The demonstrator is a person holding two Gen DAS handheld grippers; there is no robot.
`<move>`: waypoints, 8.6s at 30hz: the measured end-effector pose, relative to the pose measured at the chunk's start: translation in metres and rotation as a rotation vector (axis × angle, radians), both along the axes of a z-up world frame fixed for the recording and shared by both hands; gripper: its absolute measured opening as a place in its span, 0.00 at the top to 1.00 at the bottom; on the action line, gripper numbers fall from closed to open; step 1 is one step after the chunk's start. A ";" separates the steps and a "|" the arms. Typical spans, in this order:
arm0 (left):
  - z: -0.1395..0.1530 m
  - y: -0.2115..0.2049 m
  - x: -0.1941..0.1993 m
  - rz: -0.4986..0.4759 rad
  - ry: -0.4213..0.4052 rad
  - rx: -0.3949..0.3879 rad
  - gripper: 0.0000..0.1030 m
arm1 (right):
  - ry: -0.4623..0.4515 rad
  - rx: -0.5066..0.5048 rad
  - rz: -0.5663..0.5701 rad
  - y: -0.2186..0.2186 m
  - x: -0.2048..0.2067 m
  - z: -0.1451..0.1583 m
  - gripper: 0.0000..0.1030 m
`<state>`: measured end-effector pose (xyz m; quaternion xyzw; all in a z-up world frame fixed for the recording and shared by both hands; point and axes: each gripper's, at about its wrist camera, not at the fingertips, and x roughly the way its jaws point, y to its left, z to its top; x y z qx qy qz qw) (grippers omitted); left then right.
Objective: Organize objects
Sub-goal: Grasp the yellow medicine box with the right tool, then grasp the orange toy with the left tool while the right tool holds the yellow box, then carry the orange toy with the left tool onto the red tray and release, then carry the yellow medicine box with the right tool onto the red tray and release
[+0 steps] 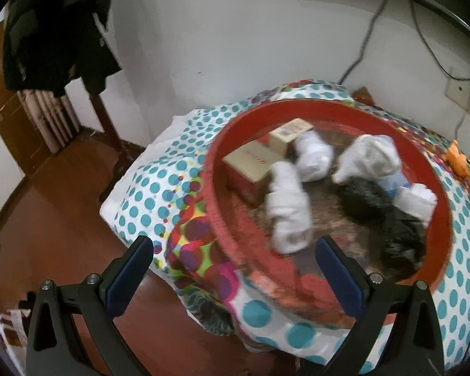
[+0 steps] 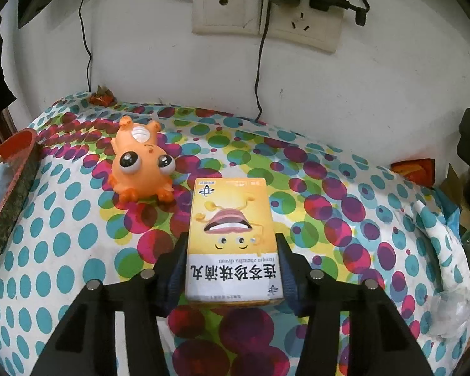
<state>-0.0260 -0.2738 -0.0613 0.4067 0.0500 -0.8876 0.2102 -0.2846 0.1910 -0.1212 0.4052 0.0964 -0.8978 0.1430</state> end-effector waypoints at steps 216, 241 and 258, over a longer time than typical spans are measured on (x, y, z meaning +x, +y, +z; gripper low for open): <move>0.020 0.045 -0.008 -0.104 0.061 -0.049 0.00 | 0.011 0.018 -0.186 0.017 0.087 0.034 0.50; 0.024 0.035 -0.004 -0.094 0.066 -0.050 0.00 | -0.008 -0.094 0.245 -0.240 0.133 0.072 0.50; 0.021 0.018 -0.005 -0.057 0.061 -0.019 0.00 | -0.057 -0.093 0.244 -0.311 0.124 0.045 0.49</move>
